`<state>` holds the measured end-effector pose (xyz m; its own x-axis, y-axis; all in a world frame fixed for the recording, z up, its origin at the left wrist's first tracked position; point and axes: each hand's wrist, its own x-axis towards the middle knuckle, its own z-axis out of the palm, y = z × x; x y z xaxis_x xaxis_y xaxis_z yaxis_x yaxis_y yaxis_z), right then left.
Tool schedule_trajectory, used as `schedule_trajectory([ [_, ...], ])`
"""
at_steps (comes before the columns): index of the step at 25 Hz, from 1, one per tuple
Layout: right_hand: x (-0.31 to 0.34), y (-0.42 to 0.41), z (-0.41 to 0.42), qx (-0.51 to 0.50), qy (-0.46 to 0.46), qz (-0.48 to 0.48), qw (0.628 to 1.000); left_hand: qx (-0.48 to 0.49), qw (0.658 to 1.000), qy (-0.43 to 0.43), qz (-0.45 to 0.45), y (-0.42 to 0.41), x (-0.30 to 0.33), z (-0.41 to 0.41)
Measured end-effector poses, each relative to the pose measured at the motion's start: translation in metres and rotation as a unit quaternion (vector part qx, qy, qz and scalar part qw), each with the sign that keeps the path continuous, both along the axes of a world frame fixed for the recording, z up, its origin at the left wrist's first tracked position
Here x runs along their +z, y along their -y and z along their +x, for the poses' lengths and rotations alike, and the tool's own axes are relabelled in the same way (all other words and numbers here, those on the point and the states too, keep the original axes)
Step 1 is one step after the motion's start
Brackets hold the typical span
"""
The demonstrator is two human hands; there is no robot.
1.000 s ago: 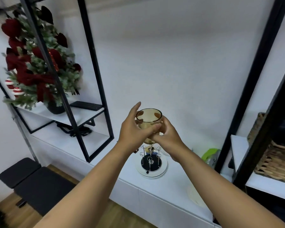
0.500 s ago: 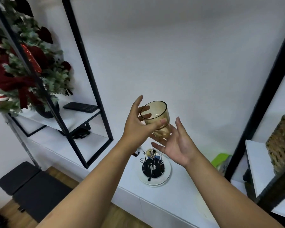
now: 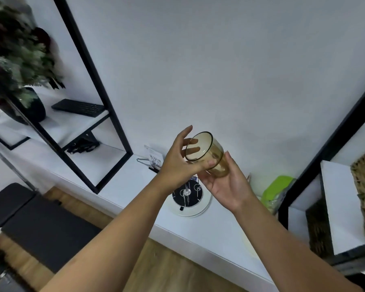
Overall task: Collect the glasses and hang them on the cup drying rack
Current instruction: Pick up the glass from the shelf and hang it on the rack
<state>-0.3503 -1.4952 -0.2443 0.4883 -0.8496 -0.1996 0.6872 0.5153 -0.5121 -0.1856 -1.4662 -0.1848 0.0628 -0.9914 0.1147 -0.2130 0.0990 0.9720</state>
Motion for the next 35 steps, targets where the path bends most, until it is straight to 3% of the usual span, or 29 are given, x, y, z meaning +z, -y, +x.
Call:
schedule_trajectory([
  [4,-0.020,0.013,0.007,-0.039,-0.030,-0.004,0.999,-0.037,0.999,0.013,0.031,0.015,-0.032,0.021],
  [12,-0.068,0.032,0.033,-0.155,-0.191,0.022,0.969,-0.045,0.993,0.045,0.094,0.048,-0.119,0.101],
  [14,-0.079,0.037,0.041,-0.195,-0.230,0.036,0.953,-0.066,0.990,0.078,0.101,0.061,-0.141,0.115],
  [18,-0.114,0.044,0.049,-0.238,-0.304,0.063,0.920,-0.110,0.965,0.230,0.066,0.078,-0.183,0.135],
  [25,-0.175,0.063,0.064,-0.255,-0.428,0.084,0.863,-0.128,0.948,0.282,0.070,0.108,-0.248,0.150],
  [30,-0.210,0.078,0.074,-0.223,-0.582,-0.003,0.782,-0.123,0.947,0.288,0.077,0.134,-0.280,0.152],
  [35,-0.236,0.088,0.081,-0.187,-0.669,-0.097,0.713,-0.132,0.951,0.268,0.082,0.141,-0.301,0.141],
])
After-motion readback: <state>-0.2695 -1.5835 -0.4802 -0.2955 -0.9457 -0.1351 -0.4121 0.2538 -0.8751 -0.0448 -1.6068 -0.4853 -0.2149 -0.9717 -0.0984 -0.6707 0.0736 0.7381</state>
